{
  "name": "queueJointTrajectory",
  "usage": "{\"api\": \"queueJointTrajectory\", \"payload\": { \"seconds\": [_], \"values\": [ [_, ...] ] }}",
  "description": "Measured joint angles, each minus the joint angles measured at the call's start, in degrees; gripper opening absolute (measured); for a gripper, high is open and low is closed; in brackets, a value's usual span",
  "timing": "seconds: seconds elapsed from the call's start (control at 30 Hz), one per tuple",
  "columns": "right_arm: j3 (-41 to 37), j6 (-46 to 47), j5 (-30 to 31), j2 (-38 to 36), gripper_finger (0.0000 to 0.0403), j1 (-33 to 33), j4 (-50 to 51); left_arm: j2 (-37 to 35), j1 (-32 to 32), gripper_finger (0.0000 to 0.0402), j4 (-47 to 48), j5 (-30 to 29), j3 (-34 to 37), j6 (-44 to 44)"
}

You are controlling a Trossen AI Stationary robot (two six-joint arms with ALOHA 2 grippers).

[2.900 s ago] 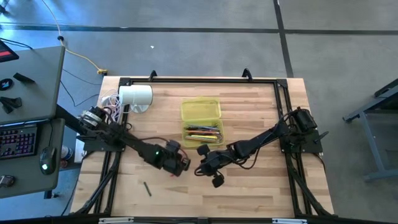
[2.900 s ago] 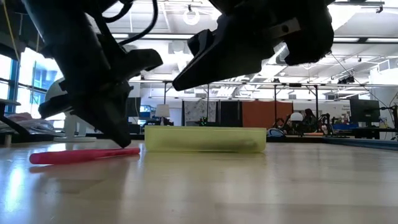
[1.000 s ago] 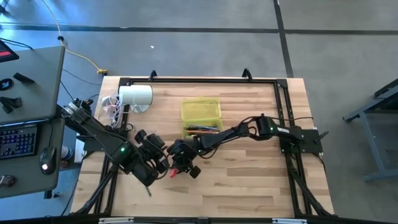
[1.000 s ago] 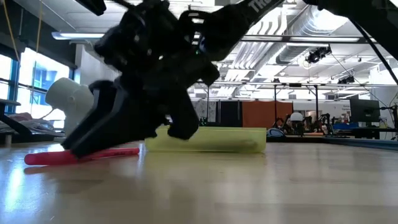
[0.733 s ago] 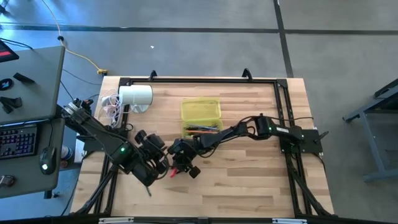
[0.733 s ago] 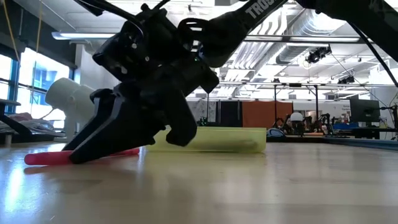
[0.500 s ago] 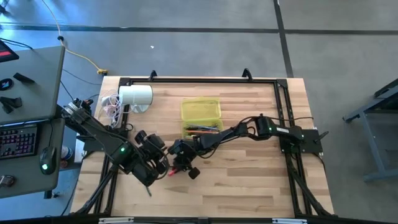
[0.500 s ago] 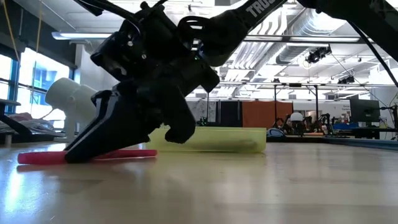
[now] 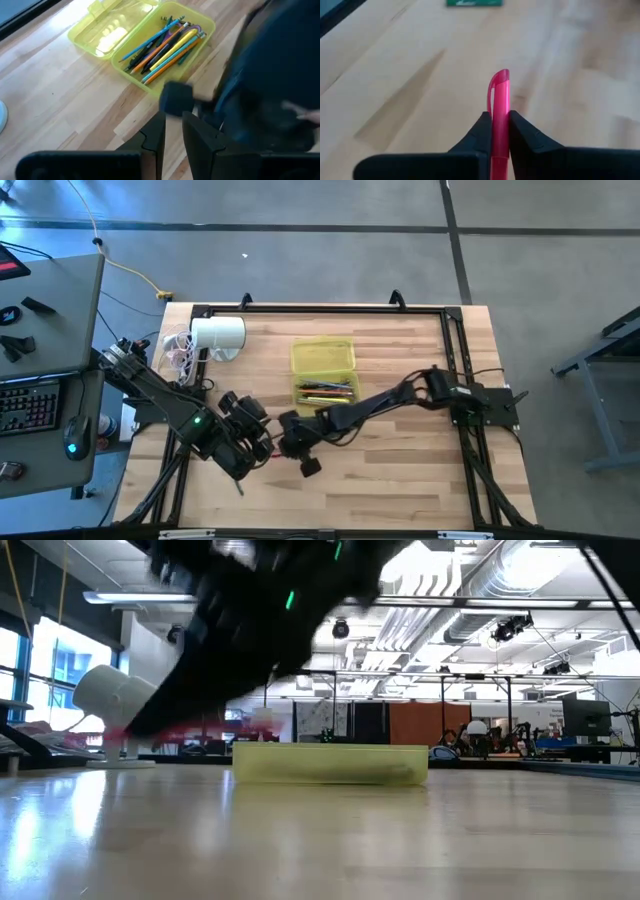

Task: Pick & place school supplies into a supply box
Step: Put the pink pen into the supply box, then put the dark green crayon into the supply box

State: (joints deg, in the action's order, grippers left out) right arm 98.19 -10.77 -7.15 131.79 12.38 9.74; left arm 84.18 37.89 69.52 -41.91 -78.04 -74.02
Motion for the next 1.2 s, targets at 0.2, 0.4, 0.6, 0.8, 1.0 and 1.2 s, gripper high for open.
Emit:
{"api": "queueJointTrajectory", "payload": {
  "seconds": [0.2, 0.4, 0.6, 0.8, 1.0, 1.2],
  "values": [
    [0.2, -7.1, 18.9, -10.5, 0.0031, 0.7, 15.3, 0.0, 0.0, 0.0101, -0.9, 0.7, 0.0, 0.0],
    [0.3, -0.1, 29.1, -16.3, 0.0044, -2.6, 31.3, 0.0, 0.0, 0.0101, -2.7, 0.7, 0.0, 0.1],
    [-5.8, 1.9, 28.1, -15.9, 0.0031, -6.0, 30.0, 0.0, 0.0, 0.0101, -3.4, 0.7, 0.0, 0.2],
    [-17.5, 0.3, 25.0, -15.7, 0.0045, -8.5, 13.9, 0.0, 0.0, 0.0101, -3.4, 0.7, 0.0, 1.3],
    [-21.5, -0.2, 28.2, -15.7, 0.0076, -9.3, 8.0, 0.0, 0.0, 0.0101, -3.5, 0.5, 0.0, 2.2],
    [-18.7, -5.2, 21.9, -15.7, 0.0101, -9.4, 8.2, 0.0, 0.0, 0.0101, -3.4, 0.4, 0.0, 2.2]
  ]
}}
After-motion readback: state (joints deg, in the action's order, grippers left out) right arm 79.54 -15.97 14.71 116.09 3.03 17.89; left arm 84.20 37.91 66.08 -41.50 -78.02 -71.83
